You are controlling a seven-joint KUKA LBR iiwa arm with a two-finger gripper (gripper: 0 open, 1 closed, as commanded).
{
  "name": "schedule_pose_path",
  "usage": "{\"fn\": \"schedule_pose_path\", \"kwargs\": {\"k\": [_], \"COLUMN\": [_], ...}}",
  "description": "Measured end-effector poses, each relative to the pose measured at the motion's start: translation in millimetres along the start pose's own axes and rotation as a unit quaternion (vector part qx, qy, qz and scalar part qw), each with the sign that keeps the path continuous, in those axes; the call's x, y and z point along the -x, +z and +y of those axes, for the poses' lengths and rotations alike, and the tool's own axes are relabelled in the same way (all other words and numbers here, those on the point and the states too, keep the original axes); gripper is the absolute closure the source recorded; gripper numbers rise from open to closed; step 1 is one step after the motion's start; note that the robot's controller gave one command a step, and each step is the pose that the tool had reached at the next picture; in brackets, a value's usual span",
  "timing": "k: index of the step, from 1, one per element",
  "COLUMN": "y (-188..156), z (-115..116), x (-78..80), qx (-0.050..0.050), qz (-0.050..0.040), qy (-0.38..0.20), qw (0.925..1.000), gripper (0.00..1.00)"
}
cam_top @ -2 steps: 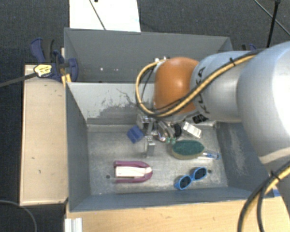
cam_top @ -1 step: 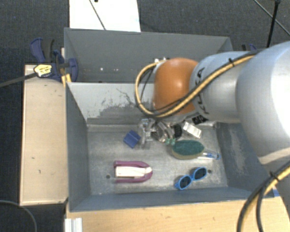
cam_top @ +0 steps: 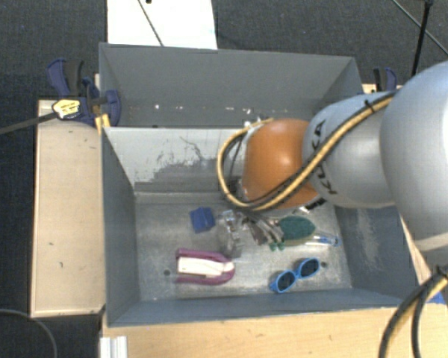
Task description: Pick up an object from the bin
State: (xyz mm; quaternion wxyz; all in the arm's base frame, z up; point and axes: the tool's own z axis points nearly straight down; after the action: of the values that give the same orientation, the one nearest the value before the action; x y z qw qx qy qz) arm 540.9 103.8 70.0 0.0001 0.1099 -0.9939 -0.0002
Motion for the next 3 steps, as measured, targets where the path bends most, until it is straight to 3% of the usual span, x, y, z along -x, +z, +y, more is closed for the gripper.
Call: {"fn": "schedule_pose_path", "kwargs": {"k": [1, 2, 3], "y": [-0.2, -1.3, -1.1], "z": [-0.3, 23.6, 91.4], "x": [0.7, 58.2, 73.2], "qx": [0.000, 0.001, 0.002], "qz": [-0.0007, -0.0044, -0.0033], "qy": [0.002, 0.002, -0.041], "qw": [1.0000, 1.0000, 0.9992], "gripper": [0.00, 0.00, 0.00]}}
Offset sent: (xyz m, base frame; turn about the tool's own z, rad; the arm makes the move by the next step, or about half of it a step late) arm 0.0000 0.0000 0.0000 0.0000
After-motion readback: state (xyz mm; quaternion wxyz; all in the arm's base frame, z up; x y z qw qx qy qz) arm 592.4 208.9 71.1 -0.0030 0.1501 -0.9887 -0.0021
